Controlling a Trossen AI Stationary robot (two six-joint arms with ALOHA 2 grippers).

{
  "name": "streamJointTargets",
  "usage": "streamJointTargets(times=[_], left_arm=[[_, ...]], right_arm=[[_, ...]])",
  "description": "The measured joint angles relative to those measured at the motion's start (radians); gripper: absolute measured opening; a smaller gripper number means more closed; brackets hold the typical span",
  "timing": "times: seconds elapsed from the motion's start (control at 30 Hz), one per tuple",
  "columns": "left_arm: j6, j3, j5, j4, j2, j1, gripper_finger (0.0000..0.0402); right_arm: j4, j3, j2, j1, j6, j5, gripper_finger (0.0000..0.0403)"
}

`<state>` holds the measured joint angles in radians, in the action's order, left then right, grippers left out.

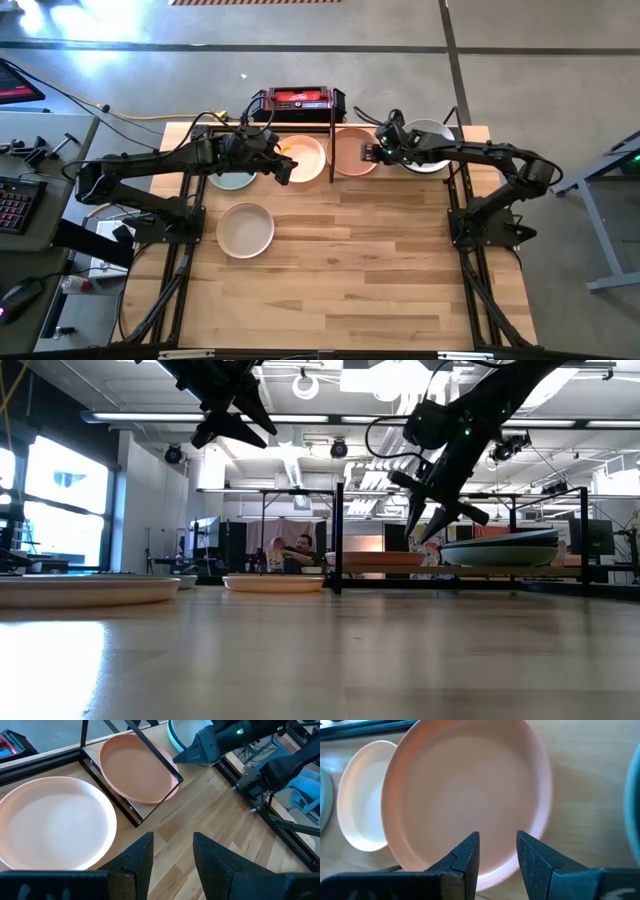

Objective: Place and stack plates onto a shelf
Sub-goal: Put the orange plate on the shelf

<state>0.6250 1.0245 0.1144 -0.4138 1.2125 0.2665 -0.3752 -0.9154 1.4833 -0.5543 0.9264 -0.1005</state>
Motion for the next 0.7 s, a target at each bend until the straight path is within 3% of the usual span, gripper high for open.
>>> streamJointTargets(times=[0.7], left_arm=[[0.000,0.000,0.000,0.000,0.000,0.000,0.0127]], right_arm=[[0.017,0.000,0.082,0.018,0.016,0.008,0.0110]])
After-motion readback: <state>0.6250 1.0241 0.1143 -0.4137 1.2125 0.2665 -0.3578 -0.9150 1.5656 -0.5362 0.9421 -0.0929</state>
